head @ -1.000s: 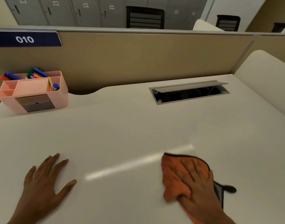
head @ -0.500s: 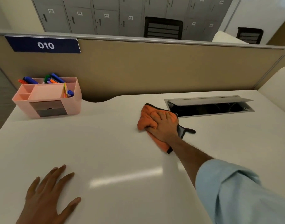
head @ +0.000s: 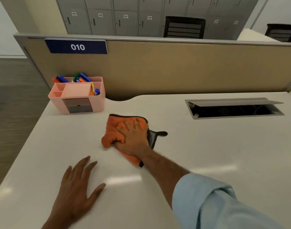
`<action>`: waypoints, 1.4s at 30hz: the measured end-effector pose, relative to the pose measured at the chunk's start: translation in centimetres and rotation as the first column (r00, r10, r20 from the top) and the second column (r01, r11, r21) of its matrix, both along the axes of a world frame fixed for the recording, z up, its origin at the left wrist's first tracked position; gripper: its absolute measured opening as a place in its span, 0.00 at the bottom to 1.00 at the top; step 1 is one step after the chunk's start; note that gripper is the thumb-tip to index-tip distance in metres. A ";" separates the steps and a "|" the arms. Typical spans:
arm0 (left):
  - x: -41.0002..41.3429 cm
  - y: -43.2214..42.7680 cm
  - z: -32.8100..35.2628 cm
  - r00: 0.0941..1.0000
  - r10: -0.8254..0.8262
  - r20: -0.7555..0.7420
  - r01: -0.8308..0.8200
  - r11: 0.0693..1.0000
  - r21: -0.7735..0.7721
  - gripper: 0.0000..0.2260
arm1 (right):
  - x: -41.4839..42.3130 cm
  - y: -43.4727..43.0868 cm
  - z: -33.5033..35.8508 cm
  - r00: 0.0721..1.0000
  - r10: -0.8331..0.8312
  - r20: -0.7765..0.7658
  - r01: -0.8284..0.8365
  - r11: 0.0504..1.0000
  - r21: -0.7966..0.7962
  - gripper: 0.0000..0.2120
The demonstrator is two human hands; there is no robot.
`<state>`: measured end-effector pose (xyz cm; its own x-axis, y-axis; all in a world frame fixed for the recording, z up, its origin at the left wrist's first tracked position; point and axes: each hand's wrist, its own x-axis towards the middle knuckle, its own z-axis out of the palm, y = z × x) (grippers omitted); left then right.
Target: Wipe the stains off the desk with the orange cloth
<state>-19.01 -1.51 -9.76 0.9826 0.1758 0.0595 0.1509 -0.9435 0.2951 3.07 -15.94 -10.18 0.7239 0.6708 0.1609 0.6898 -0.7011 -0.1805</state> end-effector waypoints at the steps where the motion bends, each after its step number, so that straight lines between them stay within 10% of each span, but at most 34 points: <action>1: -0.2 0.0 0.1 1.000 0.012 0.016 -0.011 1.000 -0.025 0.35 | -1.4 0.0 -0.1 0.999 0.037 -0.036 -0.037 0.999 -0.013 0.35; 8: -1.0 0.1 1.4 0.995 0.068 0.071 -0.060 0.992 -0.109 0.32 | -11.1 -5.5 -1.4 0.989 0.107 -0.106 -0.102 0.993 0.052 0.31; 20: -0.7 2.9 3.7 0.999 0.031 0.044 -0.029 0.999 -0.041 0.27 | -14.0 -6.1 0.4 0.912 -0.380 -0.157 0.390 0.920 0.041 0.26; 26: -1.0 3.4 3.7 0.999 -0.036 0.003 0.037 0.999 -0.016 0.27 | -16.8 -10.7 0.0 0.987 -0.120 -0.106 0.122 0.992 0.012 0.28; 34: -0.5 4.5 3.4 0.998 -0.056 -0.005 0.056 0.998 -0.024 0.28 | -13.8 -13.2 0.3 0.894 -0.435 -0.107 0.428 0.900 -0.081 0.29; 42: 1.9 4.4 2.8 0.998 -0.059 0.024 0.060 0.998 -0.012 0.29 | -12.7 -17.7 -0.3 0.972 -0.234 -0.039 0.234 0.972 0.012 0.28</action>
<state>-17.07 2.90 -6.92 0.9897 0.1180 0.0810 0.0876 -0.9468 0.3096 -9.62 -33.60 -10.48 0.8661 0.4795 0.1410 0.4996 -0.8390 -0.2155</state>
